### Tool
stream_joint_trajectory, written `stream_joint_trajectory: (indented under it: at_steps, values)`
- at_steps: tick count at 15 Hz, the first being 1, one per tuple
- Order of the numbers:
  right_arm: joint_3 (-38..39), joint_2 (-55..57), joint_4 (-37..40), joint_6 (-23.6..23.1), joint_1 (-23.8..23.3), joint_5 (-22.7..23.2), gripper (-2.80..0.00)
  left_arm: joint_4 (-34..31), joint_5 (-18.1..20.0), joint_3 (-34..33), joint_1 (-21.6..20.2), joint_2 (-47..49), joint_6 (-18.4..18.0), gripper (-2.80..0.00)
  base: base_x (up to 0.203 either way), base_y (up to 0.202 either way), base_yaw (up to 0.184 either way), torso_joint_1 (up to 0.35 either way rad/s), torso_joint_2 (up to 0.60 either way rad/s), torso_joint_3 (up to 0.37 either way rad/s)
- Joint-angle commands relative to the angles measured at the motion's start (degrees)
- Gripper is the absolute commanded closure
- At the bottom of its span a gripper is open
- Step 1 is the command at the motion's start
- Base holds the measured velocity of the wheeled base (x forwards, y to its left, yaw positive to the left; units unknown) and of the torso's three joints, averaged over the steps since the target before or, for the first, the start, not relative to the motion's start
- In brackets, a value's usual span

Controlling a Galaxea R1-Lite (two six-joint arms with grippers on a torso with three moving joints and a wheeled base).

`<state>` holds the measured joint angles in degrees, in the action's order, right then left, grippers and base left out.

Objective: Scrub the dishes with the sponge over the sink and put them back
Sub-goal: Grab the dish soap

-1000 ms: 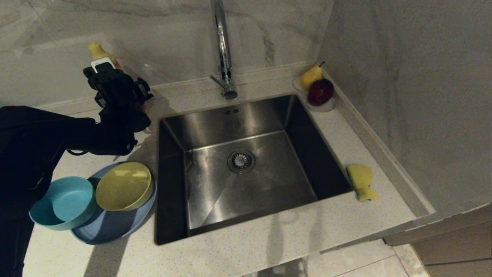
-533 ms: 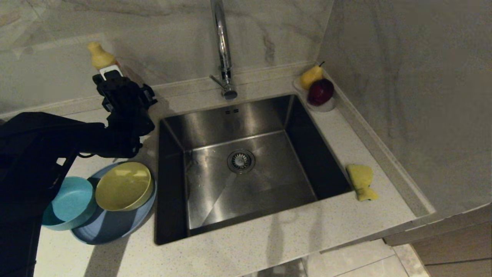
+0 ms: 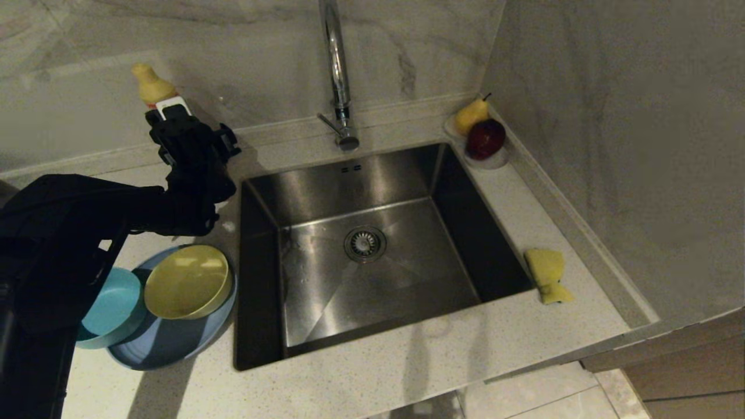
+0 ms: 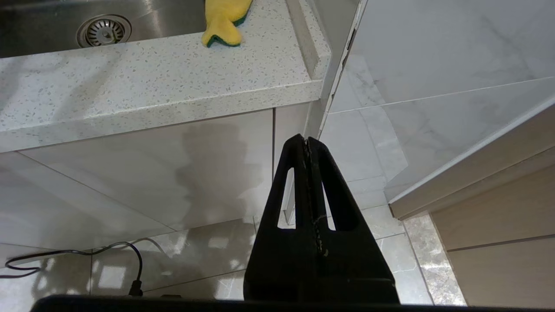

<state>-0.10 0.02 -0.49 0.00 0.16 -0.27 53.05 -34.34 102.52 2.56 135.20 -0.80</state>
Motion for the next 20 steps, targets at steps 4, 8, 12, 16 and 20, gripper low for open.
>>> stream_joint_trajectory:
  at_steps: [4, 8, 12, 16, 20]
  values:
    - [0.0, 0.0, 0.0, 0.0, 0.0, 0.0, 0.0, 0.2, 0.4, 2.9, -0.1, 1.8, -1.7, -2.8, 0.0, 0.0, 0.0, 0.0, 0.0, 0.0]
    - [0.0, 0.0, 0.0, 0.0, 0.0, 0.0, 0.0, 0.2, 1.9, 3.6, -0.5, 2.3, -2.1, -2.8, 0.0, 0.0, 0.0, 0.0, 0.0, 0.0]
    - [0.0, 0.0, 0.0, 0.0, 0.0, 0.0, 0.0, 0.3, 2.0, 4.8, -0.8, 3.2, -2.5, -2.8, 0.0, 0.0, 0.0, 0.0, 0.0, 0.0]
    - [0.0, 0.0, 0.0, 0.0, 0.0, 0.0, 0.0, 0.4, 2.3, 4.8, -1.2, 4.0, -2.9, -2.8, 0.0, 0.0, 0.0, 0.0, 0.0, 0.0]
    - [0.0, 0.0, 0.0, 0.0, 0.0, 0.0, 0.0, 0.4, 2.4, 4.8, -1.6, 4.0, -2.9, -2.8, 0.0, 0.0, 0.0, 0.0, 0.0, 0.0]
